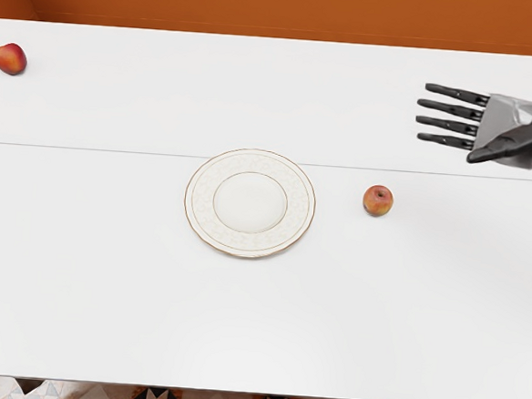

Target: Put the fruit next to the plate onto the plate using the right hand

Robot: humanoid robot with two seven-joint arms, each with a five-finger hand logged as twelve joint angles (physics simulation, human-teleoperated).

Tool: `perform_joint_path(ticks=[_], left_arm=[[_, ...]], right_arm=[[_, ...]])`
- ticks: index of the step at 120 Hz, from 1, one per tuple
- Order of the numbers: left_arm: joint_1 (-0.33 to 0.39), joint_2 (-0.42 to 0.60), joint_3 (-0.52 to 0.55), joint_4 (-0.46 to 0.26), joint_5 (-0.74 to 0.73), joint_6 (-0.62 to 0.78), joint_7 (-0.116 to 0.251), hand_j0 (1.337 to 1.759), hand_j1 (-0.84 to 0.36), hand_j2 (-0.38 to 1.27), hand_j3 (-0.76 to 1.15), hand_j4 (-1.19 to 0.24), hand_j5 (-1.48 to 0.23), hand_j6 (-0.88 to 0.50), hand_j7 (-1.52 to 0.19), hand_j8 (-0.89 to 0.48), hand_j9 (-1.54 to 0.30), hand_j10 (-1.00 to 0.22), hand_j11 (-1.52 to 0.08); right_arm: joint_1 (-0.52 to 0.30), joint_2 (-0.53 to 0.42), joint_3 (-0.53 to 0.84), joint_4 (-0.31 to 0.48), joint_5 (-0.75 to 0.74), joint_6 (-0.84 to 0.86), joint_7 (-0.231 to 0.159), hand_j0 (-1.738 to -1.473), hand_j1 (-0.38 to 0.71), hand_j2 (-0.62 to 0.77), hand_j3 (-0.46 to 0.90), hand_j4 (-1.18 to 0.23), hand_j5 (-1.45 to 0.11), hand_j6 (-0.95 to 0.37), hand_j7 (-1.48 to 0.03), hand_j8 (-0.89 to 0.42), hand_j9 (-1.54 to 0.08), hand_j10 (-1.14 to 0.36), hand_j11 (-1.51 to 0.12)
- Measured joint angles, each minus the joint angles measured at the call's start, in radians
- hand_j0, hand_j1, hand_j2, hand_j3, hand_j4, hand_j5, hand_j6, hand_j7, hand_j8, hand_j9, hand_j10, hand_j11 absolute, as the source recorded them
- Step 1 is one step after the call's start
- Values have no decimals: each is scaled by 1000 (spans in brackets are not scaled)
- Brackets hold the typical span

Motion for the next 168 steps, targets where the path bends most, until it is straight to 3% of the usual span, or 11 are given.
perform_joint_path(ticks=[7, 27, 47, 60, 77, 102, 117, 131, 144, 155, 168], left_arm=[[0, 0, 0, 0, 0, 0, 0, 1658, 69, 47, 0, -233, -303, -233, -303, -233, -303, -233, -303], [0, 0, 0, 0, 0, 0, 0, 1658, 69, 47, 0, -234, -303, -233, -303, -233, -303, -233, -304], [0, 0, 0, 0, 0, 0, 0, 1658, 69, 47, 0, -233, -303, -233, -303, -233, -303, -233, -303], [0, 0, 0, 0, 0, 0, 0, 1658, 69, 47, 0, -233, -303, -233, -303, -233, -303, -233, -303], [0, 0, 0, 0, 0, 0, 0, 1658, 69, 47, 0, -233, -303, -233, -303, -233, -303, -233, -304], [0, 0, 0, 0, 0, 0, 0, 1658, 69, 47, 0, -233, -303, -233, -303, -233, -303, -233, -303], [0, 0, 0, 0, 0, 0, 0, 1658, 69, 47, 0, -233, -303, -233, -303, -233, -303, -233, -304], [0, 0, 0, 0, 0, 0, 0, 1658, 69, 47, 0, -233, -303, -233, -303, -233, -304, -233, -304], [0, 0, 0, 0, 0, 0, 0, 1658, 69, 47, 0, -233, -303, -233, -303, -233, -303, -233, -303], [0, 0, 0, 0, 0, 0, 0, 1658, 69, 47, 0, -233, -303, -233, -303, -233, -303, -233, -303], [0, 0, 0, 0, 0, 0, 0, 1658, 69, 47, 0, -233, -303, -233, -303, -233, -304, -233, -304]], right_arm=[[-4, -4, 0, 0, 3, 0, 2, -1658, -312, -5, 0, -28, -40, -26, -40, -27, -40, -28, -40], [-3, -16, 22, -19, -16, 0, 63, -1658, -312, -5, 0, -27, -40, -26, -41, -27, -40, -28, -40], [11, -32, 77, -12, -315, 0, 171, -1658, -308, -6, 0, -31, -44, -30, -45, -31, -44, -32, -44], [15, -35, 111, 102, -568, 0, 200, -1658, -306, -6, 0, -34, -47, -34, -48, -34, -47, -35, -47], [16, -47, 122, 289, -814, -15, 210, -1658, -304, -6, 0, -38, -50, -38, -50, -38, -50, -38, -50], [8, -37, 65, 465, -1051, -252, 208, -1658, -301, -7, 0, -44, -55, -45, -54, -44, -54, -43, -54], [7, -15, -9, 506, -1102, -436, 197, -1658, -299, -7, 0, -46, -57, -48, -56, -47, -57, -46, -56], [5, 16, -53, 518, -1117, -553, 136, -1658, -267, -12, 0, -73, -91, -75, -91, -74, -91, -73, -91], [4, 41, -92, 521, -1146, -640, 105, -1658, -239, -16, 0, -97, -122, -99, -122, -98, -122, -97, -122], [3, 77, -121, 522, -1221, -696, 49, -1658, -221, -19, 0, -112, -142, -114, -141, -113, -142, -112, -142], [3, 122, -144, 522, -1316, -749, -41, -1658, -205, -21, 0, -125, -159, -127, -158, -126, -158, -125, -158]])
